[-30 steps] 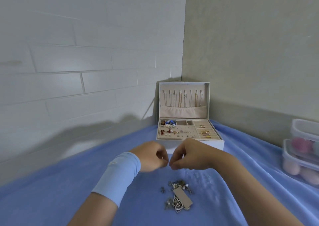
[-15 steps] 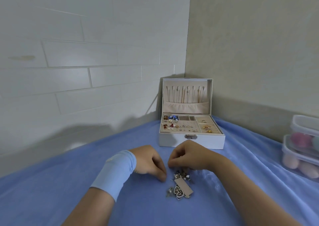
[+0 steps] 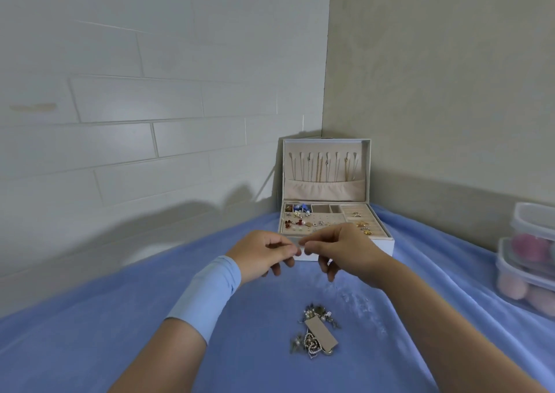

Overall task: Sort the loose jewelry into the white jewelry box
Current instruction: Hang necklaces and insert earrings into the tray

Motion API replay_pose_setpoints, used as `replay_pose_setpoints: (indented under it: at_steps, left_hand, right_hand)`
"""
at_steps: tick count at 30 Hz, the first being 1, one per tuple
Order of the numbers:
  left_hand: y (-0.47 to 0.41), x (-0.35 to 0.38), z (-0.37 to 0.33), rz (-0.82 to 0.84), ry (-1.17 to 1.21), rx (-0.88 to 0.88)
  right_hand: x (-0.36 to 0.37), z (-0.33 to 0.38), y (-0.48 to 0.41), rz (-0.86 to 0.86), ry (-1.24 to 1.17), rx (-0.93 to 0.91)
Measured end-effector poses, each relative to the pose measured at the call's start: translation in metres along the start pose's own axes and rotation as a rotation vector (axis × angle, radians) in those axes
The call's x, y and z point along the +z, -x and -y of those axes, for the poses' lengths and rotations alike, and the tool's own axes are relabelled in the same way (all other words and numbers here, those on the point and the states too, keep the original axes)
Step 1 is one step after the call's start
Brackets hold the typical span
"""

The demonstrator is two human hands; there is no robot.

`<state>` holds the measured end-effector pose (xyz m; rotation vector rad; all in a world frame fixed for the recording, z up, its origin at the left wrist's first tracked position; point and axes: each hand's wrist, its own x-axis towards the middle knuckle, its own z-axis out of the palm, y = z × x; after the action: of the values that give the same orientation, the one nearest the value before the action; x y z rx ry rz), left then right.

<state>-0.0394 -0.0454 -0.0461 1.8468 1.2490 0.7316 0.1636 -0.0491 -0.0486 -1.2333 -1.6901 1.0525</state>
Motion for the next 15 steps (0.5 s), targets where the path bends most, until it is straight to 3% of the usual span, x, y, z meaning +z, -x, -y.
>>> replay_pose_setpoints:
  at_steps: [8, 15]
  left_hand:
    - [-0.051, -0.007, -0.036, -0.140, 0.017, 0.077]
    - [-0.093, -0.009, -0.044, -0.247, 0.107, 0.162]
  right_hand:
    - [-0.028, 0.028, -0.041, -0.244, 0.188, -0.071]
    - [-0.044, 0.033, -0.075, -0.328, 0.155, -0.153]
